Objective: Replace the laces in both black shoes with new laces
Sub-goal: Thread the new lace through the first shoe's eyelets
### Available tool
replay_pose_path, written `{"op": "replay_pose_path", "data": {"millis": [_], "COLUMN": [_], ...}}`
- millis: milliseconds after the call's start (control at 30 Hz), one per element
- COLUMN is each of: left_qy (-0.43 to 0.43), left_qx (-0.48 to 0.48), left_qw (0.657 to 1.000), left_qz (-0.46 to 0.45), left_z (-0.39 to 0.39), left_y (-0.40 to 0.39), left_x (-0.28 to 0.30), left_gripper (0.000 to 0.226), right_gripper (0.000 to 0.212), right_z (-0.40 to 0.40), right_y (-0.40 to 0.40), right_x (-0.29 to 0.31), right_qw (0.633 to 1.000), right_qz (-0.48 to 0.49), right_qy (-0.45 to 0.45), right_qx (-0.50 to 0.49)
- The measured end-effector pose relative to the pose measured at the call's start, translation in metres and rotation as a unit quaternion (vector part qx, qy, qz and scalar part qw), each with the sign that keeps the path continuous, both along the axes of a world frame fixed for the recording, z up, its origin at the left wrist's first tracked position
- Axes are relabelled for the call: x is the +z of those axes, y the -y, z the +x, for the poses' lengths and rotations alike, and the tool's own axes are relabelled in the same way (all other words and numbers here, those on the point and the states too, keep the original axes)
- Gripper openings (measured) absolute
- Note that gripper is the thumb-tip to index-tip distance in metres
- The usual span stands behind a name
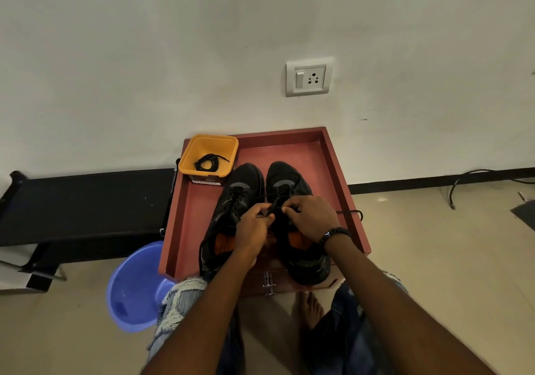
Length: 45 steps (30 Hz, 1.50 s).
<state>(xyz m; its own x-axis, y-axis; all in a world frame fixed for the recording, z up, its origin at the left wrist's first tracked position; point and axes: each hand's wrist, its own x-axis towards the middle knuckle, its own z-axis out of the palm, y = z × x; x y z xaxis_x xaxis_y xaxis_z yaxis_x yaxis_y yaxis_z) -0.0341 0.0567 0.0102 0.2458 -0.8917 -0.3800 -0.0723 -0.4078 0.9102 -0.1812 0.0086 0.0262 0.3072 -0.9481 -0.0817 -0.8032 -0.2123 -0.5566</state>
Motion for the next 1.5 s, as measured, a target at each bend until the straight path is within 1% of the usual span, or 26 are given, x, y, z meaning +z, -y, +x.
{"op": "replay_pose_path", "data": {"millis": [233,433,500,533,567,633,700,800,867,967,1100,1167,1233,1300,1400,1500], "left_qy": [-0.04,-0.059,-0.049,-0.033,0.004,0.112,0.194,0.258,0.27,0.283,0.282,0.263,0.248,0.247,0.259,0.283], "left_qx": [0.003,0.006,-0.004,-0.01,-0.021,-0.043,-0.042,-0.023,-0.014,-0.029,-0.043,-0.043,-0.054,-0.067,-0.069,-0.069], "left_qw": [0.999,0.998,0.999,0.999,1.0,0.991,0.976,0.958,0.953,0.946,0.945,0.953,0.961,0.962,0.958,0.95], "left_qz": [0.007,0.011,0.005,-0.003,-0.02,-0.062,-0.092,-0.122,-0.137,-0.154,-0.16,-0.143,-0.114,-0.1,-0.103,-0.115], "left_z": [-0.001,0.0,-0.002,-0.003,-0.005,-0.011,-0.019,-0.028,-0.029,-0.03,-0.024,-0.023,-0.024,-0.025,-0.024,-0.023], "left_y": [0.0,-0.001,-0.002,-0.003,-0.003,-0.005,-0.007,-0.011,-0.014,-0.016,-0.014,-0.009,-0.003,0.001,0.002,0.002], "left_x": [0.001,0.004,0.004,0.002,-0.002,-0.007,-0.008,-0.007,-0.009,-0.01,-0.01,-0.008,-0.006,-0.005,-0.005,-0.005], "left_gripper": [0.025,0.023,0.022,0.021,0.022,0.03,0.036,0.035,0.035,0.035,0.034,0.039,0.051,0.056,0.053,0.043], "right_gripper": [0.019,0.019,0.019,0.019,0.019,0.019,0.019,0.02,0.023,0.024,0.022,0.022,0.022,0.022,0.02,0.018], "right_z": [0.002,-0.001,-0.001,-0.001,-0.001,-0.002,-0.003,-0.003,-0.003,-0.005,-0.01,-0.012,-0.013,-0.013,-0.013,-0.012], "right_y": [0.001,0.005,0.006,0.006,0.007,0.007,0.007,0.009,0.01,0.013,0.02,0.021,0.021,0.02,0.017,0.015], "right_x": [-0.005,-0.005,-0.005,-0.006,-0.007,-0.011,-0.015,-0.017,-0.016,-0.016,-0.02,-0.02,-0.02,-0.02,-0.021,-0.023], "right_qw": [0.998,0.998,0.998,0.998,0.999,0.998,0.998,0.998,0.998,0.998,0.995,0.993,0.992,0.993,0.993,0.994], "right_qz": [0.007,0.033,0.043,0.043,0.042,0.043,0.045,0.046,0.052,0.067,0.092,0.103,0.104,0.1,0.092,0.079], "right_qy": [0.035,0.046,0.037,0.027,0.018,0.012,0.015,0.014,0.012,0.014,0.045,0.057,0.062,0.069,0.073,0.08], "right_qx": [-0.052,-0.027,-0.023,-0.024,-0.027,-0.034,-0.041,-0.04,-0.026,-0.005,0.017,0.022,0.021,0.013,0.002,-0.013]}}
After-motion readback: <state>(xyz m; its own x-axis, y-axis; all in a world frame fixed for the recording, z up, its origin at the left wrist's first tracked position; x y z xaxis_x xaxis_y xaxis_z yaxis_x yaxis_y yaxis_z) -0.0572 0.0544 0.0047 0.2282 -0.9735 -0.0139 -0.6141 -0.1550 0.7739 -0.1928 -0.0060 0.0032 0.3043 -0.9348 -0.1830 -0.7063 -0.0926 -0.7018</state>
